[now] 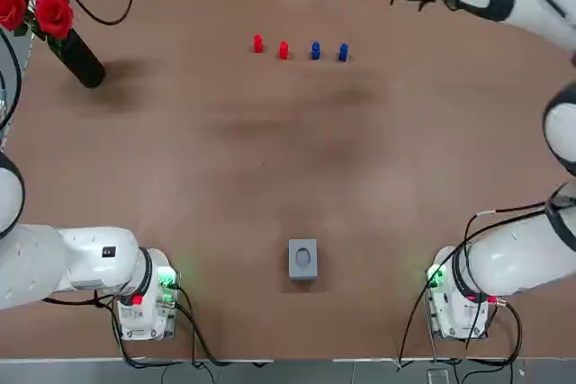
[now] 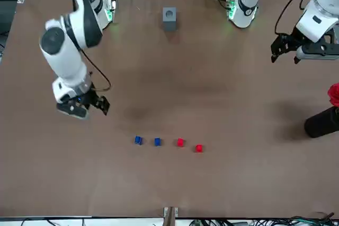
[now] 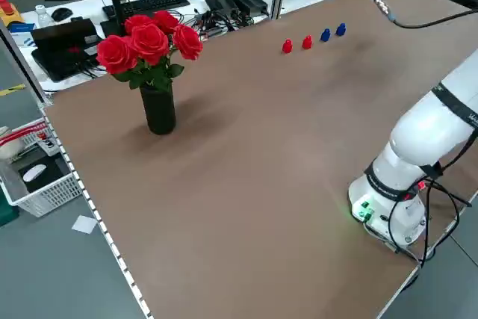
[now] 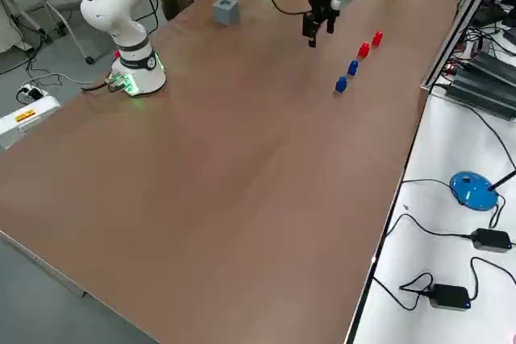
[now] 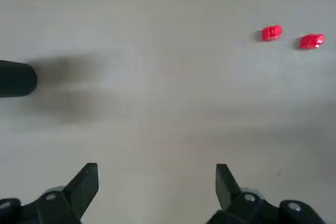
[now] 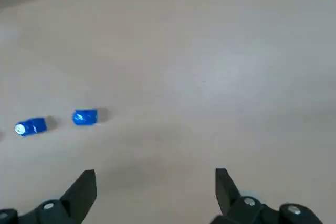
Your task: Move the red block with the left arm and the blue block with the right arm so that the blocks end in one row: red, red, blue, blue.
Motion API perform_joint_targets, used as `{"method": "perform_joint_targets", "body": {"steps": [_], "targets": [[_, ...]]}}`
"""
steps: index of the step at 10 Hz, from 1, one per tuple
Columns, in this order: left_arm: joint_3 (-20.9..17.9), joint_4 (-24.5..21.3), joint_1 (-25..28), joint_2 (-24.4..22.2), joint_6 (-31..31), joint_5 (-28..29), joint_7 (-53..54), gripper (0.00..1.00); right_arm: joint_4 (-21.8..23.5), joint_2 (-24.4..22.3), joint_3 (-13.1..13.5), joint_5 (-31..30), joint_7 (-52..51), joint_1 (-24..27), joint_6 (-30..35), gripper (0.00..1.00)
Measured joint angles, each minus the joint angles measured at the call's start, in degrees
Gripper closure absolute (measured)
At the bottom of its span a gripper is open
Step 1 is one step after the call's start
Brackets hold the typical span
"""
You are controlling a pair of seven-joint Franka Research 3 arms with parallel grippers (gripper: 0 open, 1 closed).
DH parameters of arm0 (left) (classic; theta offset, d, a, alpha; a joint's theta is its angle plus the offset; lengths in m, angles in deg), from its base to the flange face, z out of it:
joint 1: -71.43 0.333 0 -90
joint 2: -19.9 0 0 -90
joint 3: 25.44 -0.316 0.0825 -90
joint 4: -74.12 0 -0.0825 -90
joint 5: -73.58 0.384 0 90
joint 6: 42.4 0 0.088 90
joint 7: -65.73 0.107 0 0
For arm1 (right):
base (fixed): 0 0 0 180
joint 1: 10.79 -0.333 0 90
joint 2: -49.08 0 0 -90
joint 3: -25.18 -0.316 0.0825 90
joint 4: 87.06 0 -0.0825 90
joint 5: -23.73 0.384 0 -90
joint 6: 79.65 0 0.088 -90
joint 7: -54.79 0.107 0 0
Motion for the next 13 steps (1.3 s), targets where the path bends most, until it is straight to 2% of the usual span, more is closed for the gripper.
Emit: {"method": "perform_joint_targets", "body": {"steps": [2, 4, 7, 10, 13], "targets": [[-0.23, 4.80, 0.20, 3.52, -0.08, 0.00, 0.00, 0.01, 2.03, -5.78, 4.68, 1.61, -8.68, 0.36, 5.37, 0.00], [-0.25, 7.00, 0.19, 6.09, -0.35, 0.00, -0.14, 0.01, 2.16, -9.53, 8.29, 1.91, -16.71, 1.68, 10.64, 0.00], [-0.33, 7.30, 0.20, 7.03, -0.39, 0.00, -0.38, 0.01, -0.80, -12.08, 9.20, 2.73, -25.31, 5.29, 18.95, 0.00], [-0.38, 7.48, 0.19, 7.09, -0.42, 0.00, -0.22, 0.01, -2.68, -12.08, 11.08, 4.45, -32.15, 6.30, 21.85, 0.00], [-0.43, 8.16, 0.57, 7.09, -1.65, 0.00, -0.19, 0.01, -3.59, -12.08, 11.15, 4.60, -32.57, 6.39, 22.66, 0.00]]}}
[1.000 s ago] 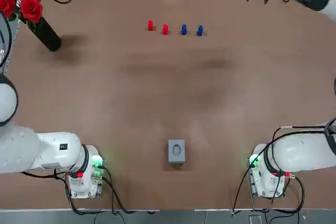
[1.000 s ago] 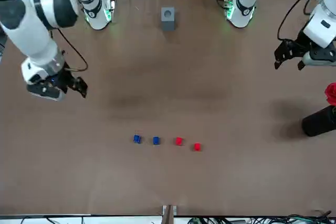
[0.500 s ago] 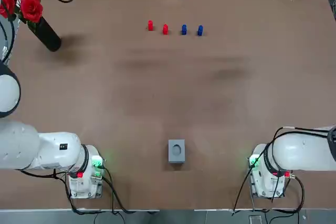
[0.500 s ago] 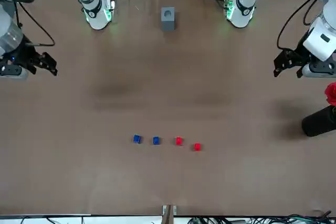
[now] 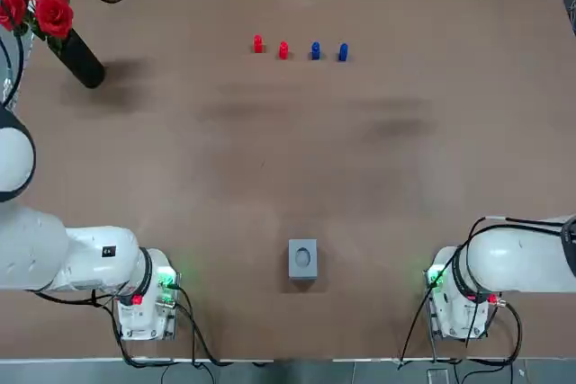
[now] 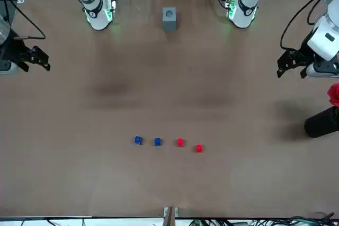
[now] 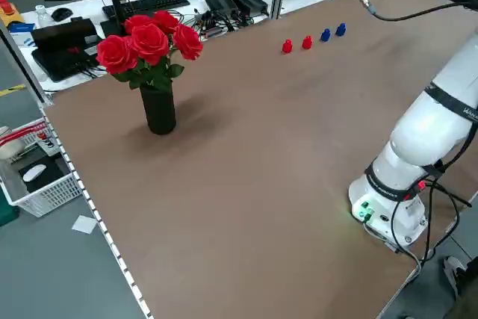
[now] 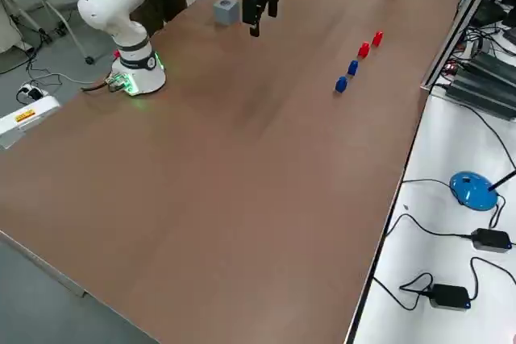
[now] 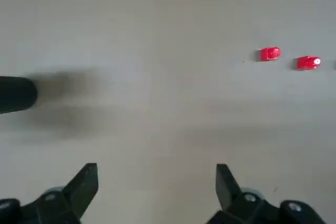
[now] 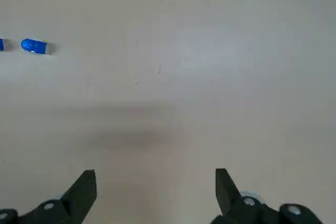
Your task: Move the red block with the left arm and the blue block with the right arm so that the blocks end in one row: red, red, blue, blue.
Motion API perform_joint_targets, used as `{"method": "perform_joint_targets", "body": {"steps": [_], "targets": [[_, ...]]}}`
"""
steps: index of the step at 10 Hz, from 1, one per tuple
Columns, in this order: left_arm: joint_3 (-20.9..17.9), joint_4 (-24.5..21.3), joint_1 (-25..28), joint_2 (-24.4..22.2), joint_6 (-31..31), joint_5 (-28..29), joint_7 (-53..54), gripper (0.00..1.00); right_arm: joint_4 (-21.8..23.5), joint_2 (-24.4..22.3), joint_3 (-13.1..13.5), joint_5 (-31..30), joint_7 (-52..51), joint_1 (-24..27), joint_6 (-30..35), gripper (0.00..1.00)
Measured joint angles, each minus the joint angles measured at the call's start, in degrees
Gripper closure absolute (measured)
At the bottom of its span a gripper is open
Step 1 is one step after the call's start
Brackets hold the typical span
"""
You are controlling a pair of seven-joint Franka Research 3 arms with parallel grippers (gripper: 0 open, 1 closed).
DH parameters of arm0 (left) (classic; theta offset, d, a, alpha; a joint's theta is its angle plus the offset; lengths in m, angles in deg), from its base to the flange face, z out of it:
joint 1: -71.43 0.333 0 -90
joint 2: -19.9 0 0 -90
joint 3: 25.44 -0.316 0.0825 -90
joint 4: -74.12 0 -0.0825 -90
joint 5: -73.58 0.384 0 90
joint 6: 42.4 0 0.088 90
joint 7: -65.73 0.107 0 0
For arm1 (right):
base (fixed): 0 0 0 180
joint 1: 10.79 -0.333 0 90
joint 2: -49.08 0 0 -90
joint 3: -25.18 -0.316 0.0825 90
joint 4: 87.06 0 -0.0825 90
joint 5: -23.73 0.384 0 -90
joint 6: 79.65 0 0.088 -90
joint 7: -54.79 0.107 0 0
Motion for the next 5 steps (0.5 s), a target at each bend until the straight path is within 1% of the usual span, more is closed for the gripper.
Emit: {"method": "perform_joint_targets", "body": {"steps": [2, 5], "targets": [[-0.18, 0.61, 0.75, 0.00, -1.72, 0.00, 0.04, 0.01, -0.32, 0.00, 0.32, 0.17, -0.03, 0.18, 0.01, 0.00], [-1.13, 0.73, 0.87, 0.00, -2.03, 0.00, 0.11, 0.01, -0.50, 0.00, 1.76, 0.30, -0.54, 0.28, 0.04, 0.00]]}}
